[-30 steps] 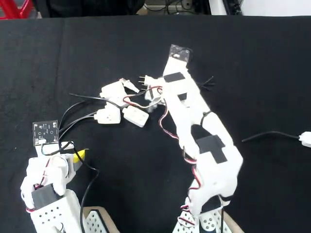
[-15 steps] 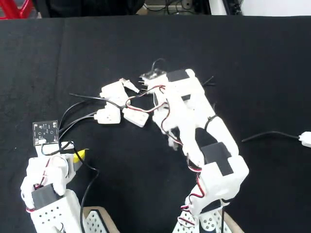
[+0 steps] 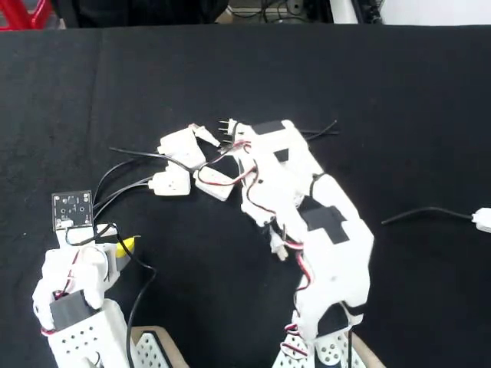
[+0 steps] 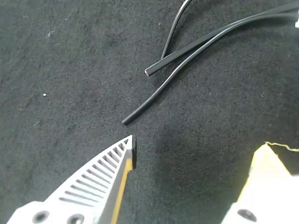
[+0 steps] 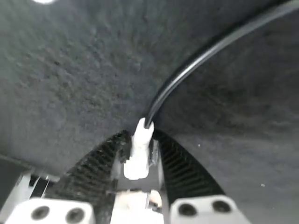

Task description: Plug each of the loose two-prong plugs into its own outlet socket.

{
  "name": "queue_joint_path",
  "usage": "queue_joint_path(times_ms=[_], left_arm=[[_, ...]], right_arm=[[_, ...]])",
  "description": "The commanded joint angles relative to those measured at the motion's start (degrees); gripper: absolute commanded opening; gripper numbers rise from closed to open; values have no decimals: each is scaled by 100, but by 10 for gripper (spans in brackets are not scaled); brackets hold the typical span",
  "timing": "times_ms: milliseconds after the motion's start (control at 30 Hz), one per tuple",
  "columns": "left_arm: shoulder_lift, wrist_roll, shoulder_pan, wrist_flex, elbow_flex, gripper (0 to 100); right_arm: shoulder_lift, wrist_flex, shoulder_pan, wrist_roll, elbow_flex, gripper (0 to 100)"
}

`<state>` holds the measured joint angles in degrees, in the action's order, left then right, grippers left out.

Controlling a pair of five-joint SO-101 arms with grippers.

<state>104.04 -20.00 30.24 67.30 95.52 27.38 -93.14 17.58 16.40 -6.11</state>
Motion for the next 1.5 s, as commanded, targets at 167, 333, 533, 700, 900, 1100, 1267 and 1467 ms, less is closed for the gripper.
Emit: queue_joint_path(times_ms=[167, 333, 533, 700, 900, 1100, 1267, 1467], left_arm=[[18, -70, 57, 0, -48, 382], [18, -70, 66, 0, -48, 382], [18, -70, 57, 0, -40, 382], [18, -70, 75, -35, -31, 381], [18, -70, 75, -35, -31, 381], [18, -70, 66, -26, -31, 381], [18, -70, 66, -35, -31, 381], [18, -70, 66, -26, -31, 381]], right_arm=[[637, -791, 70, 0, 1147, 67], [884, -791, 53, 0, 1147, 68], [1007, -791, 70, -360, 1147, 80], [1015, -791, 79, -774, 1103, 131], [1015, -809, 70, -774, 1095, 131], [998, -809, 70, -747, 769, 131], [989, -809, 53, -747, 699, 130], [989, -809, 44, -765, 690, 130]])
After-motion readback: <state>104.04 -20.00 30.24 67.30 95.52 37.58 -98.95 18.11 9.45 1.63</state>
